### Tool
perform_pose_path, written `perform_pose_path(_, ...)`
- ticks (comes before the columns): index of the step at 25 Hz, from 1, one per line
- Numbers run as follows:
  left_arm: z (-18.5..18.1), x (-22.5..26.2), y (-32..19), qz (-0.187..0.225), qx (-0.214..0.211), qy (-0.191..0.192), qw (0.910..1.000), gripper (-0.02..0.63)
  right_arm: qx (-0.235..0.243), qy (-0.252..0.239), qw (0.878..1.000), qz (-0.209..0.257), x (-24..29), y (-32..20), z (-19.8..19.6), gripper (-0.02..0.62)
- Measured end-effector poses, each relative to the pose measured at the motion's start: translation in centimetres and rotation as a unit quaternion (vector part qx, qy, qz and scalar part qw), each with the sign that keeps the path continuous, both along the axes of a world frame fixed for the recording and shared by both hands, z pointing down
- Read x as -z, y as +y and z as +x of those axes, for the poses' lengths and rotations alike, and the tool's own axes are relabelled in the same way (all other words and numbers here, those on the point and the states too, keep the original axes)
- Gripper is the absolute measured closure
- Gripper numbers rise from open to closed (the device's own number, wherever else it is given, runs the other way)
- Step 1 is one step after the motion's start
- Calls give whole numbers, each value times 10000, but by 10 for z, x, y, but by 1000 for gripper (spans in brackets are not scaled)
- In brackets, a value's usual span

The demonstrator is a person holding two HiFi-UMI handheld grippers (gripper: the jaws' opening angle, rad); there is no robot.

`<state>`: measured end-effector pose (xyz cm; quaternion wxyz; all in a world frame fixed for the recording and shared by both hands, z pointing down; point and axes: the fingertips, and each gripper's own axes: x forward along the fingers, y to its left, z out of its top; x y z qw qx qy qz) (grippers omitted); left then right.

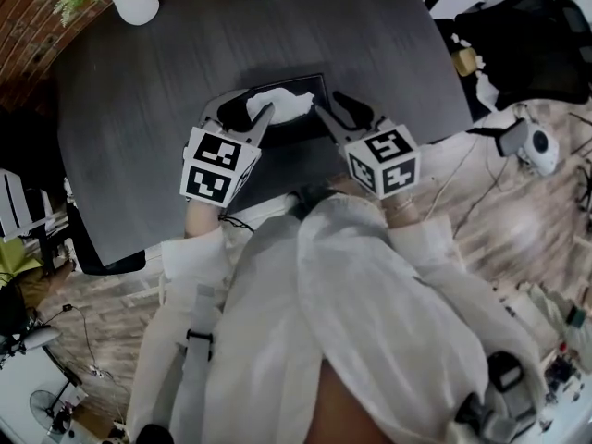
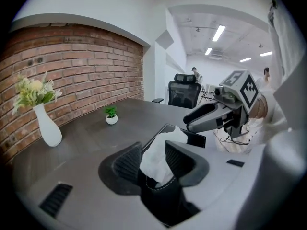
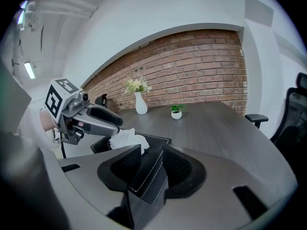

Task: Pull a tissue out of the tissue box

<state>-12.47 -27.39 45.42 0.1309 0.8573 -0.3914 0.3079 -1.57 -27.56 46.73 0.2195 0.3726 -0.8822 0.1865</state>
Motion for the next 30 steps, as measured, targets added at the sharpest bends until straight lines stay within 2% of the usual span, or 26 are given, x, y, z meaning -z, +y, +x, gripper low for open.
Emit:
perform_pose_path(7,20,-4,-7,1,-809,-361,9961,463,120,65,9998,-170,-11,3,4,472)
perform_pose_path(17,20,-14,-18,-201,-1249,-740,9892,463,146,-39,9992,-363,-18,7,4,472)
perform_pose_path(22,25,-23,-15,-371,-1432,-783,9859,463,131,-145,9989,-434,-21,7,4,472)
perform_pose_path(30,31,-30,-9,-541,-1616,-834,9818,463,149,-117,9994,-291,-21,7,3,472)
